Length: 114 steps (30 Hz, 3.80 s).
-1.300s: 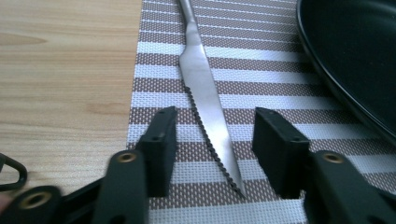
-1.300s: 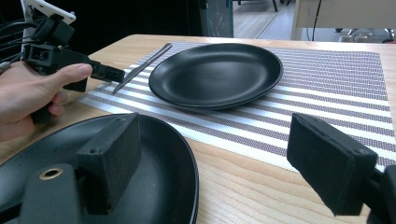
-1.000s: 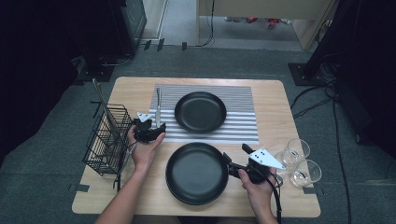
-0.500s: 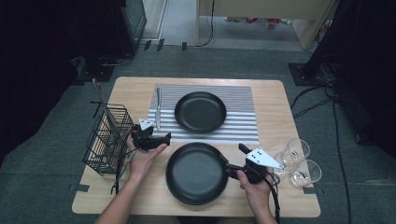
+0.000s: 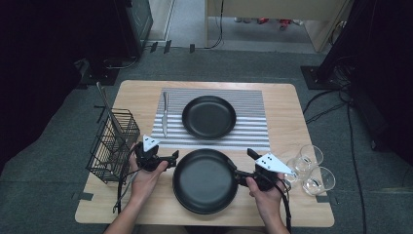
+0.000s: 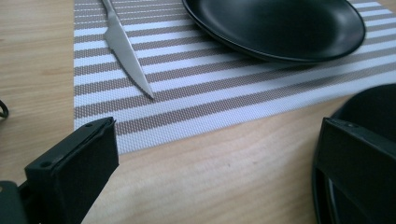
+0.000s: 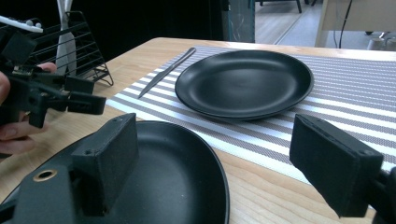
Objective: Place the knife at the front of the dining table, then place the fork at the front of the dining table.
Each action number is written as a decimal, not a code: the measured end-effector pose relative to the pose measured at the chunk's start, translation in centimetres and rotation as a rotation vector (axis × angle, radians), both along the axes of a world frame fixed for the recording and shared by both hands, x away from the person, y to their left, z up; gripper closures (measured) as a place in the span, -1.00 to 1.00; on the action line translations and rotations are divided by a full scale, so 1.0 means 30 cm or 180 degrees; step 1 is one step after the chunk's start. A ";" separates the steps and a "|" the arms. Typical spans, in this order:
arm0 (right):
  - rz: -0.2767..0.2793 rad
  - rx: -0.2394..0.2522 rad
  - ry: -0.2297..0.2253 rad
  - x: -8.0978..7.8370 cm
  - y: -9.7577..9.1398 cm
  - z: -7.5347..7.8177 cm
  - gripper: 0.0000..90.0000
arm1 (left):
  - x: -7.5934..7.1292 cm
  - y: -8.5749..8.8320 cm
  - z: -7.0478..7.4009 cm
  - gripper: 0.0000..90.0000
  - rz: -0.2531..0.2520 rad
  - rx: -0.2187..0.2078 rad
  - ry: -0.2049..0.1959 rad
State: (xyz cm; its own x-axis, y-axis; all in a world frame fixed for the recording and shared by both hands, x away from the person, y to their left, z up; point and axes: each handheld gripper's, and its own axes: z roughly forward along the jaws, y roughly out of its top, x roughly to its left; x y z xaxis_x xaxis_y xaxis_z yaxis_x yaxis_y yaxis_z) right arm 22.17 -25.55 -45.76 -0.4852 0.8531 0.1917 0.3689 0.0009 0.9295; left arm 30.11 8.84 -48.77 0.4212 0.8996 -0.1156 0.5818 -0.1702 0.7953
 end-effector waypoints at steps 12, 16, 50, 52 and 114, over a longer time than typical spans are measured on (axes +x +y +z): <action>0.0066 -0.0014 -0.0024 0.010 0.031 0.023 -0.65 | -0.075 0.033 -0.016 -1.00 -0.0010 0.0020 0.0005; 0.0095 -0.0023 -0.0020 0.015 0.045 0.027 -0.65 | -0.095 0.040 -0.026 -1.00 -0.0049 0.0020 0.0017; 0.0345 -0.0008 -0.0067 0.053 0.137 0.080 -0.65 | -0.219 0.069 -0.081 -1.00 -0.0112 0.0222 0.0148; 0.0358 0.0007 -0.0061 0.054 0.143 0.086 -0.65 | -0.225 0.071 -0.082 -1.00 -0.0121 0.0255 0.0151; 0.0838 0.0163 0.0030 0.157 0.402 0.163 -0.58 | -0.240 0.058 -0.111 -1.00 -0.0049 0.0533 0.0256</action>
